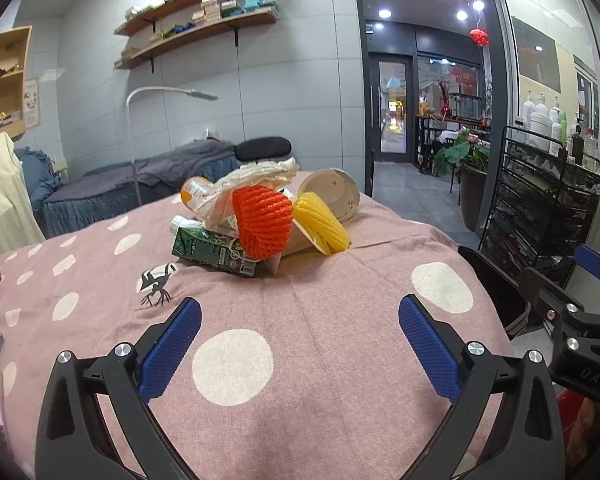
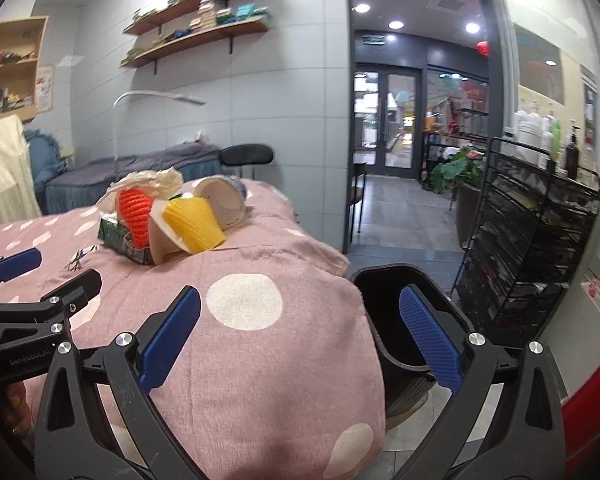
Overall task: Collect trash
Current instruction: 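Close the right gripper on the yellow foam net while the left tool reaches toward the crumpled white paper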
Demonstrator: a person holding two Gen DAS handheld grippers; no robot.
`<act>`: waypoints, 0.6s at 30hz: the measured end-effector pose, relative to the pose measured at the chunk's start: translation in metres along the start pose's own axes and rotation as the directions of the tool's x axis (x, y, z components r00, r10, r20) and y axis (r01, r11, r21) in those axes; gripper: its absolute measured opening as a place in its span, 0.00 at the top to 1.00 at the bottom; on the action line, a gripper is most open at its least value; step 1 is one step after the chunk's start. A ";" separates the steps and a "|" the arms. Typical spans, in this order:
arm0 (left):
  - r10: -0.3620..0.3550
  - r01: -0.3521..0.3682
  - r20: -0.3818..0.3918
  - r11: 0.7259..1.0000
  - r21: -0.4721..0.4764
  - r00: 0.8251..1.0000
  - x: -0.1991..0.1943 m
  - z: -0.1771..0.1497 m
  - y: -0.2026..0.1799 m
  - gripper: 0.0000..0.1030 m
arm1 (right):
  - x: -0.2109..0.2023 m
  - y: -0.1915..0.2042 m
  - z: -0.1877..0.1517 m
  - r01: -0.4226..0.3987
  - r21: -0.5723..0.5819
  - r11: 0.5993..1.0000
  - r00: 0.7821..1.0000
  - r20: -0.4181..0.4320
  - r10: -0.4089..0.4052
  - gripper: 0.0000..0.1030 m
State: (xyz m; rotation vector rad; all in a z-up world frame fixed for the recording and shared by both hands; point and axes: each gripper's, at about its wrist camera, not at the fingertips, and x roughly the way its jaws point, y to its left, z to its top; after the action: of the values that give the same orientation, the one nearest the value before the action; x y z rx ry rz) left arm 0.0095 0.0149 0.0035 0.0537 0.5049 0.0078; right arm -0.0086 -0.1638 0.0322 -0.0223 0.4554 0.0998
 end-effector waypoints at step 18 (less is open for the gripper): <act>0.041 -0.045 -0.254 0.999 -0.011 0.966 0.068 0.041 0.075 0.06 | 0.127 0.060 0.063 -0.359 -0.090 0.929 0.875 -0.378 0.302 0.04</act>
State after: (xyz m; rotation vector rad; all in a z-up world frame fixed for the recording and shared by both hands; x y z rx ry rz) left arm 0.0893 0.0890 0.0107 0.0479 0.7599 0.0621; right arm 0.1260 -0.0898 0.0329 -0.1203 0.8162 0.4783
